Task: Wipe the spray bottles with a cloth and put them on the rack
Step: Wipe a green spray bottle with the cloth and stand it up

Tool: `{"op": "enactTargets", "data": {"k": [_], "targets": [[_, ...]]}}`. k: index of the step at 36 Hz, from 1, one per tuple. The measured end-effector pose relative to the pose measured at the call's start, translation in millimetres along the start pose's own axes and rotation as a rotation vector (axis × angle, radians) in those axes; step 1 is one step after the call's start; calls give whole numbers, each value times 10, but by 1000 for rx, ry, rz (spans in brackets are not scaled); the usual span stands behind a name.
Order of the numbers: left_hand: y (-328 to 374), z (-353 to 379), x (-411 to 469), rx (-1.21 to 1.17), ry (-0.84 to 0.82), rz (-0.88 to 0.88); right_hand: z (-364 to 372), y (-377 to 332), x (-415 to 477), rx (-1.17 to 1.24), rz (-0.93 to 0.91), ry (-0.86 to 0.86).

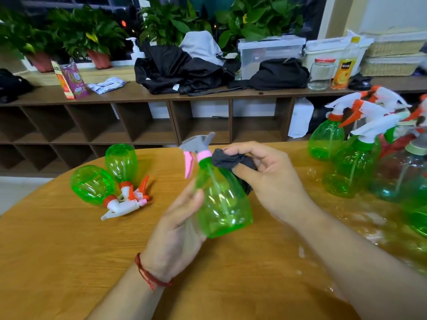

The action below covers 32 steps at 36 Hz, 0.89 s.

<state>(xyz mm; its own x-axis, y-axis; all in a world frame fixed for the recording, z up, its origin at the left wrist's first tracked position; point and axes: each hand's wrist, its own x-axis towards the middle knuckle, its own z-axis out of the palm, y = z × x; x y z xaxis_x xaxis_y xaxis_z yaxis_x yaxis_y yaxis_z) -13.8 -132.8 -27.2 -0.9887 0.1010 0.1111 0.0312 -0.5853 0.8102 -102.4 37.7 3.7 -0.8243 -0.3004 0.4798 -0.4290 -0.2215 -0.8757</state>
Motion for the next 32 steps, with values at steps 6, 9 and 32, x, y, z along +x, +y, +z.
{"op": "enactTargets", "data": {"k": [6,9,32], "targets": [[-35,-28,7,100,65,45,-20,19,-15,-72,-63,-34],[7,-86,28,154,151,97,-23,31,-50,-140,-132,-84],[-62,69,0,659,222,175,-115,-30,3,-411,-185,-59]]}}
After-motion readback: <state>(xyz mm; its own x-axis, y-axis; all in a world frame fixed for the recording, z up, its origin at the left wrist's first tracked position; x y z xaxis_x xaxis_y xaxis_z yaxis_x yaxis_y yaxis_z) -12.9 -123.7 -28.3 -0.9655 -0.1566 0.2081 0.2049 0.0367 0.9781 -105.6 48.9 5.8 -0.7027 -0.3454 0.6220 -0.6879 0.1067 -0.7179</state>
